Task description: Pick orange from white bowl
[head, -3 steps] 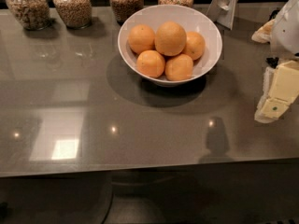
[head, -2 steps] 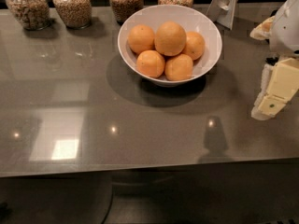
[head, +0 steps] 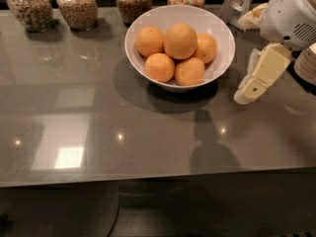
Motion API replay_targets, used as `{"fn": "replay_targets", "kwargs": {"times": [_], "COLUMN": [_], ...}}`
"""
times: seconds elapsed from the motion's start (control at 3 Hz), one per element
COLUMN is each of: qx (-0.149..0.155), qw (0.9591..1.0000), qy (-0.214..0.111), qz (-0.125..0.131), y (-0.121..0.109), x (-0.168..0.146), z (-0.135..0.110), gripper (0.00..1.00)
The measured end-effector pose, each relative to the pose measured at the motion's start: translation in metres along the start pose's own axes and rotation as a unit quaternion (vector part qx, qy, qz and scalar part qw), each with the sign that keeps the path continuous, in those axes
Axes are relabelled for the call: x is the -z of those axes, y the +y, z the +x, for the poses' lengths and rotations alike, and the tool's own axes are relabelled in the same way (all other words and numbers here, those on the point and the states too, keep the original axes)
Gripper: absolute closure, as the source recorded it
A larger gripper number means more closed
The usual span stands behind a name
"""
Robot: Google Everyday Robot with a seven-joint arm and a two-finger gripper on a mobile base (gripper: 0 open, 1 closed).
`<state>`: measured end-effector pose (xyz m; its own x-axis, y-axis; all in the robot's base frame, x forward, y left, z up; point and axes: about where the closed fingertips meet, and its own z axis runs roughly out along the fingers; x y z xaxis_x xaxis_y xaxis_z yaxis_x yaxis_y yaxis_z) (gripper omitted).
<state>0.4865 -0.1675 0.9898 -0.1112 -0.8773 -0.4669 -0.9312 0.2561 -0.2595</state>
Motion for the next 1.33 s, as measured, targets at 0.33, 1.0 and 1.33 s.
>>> {"fn": "replay_targets", "kwargs": {"times": [0.33,1.0,1.33], "qx": [-0.002,-0.005,-0.002], "qw": [0.9978,0.9938,0.9828], "qy": [-0.066,-0.110,-0.181], "qz": [-0.009,0.014,0.036], "y": [-0.027,-0.044,-0.077], "x": [-0.021,-0.026,-0.037], "z": [-0.026,-0.027,-0.043], "gripper": [0.00,0.00,0.00]}}
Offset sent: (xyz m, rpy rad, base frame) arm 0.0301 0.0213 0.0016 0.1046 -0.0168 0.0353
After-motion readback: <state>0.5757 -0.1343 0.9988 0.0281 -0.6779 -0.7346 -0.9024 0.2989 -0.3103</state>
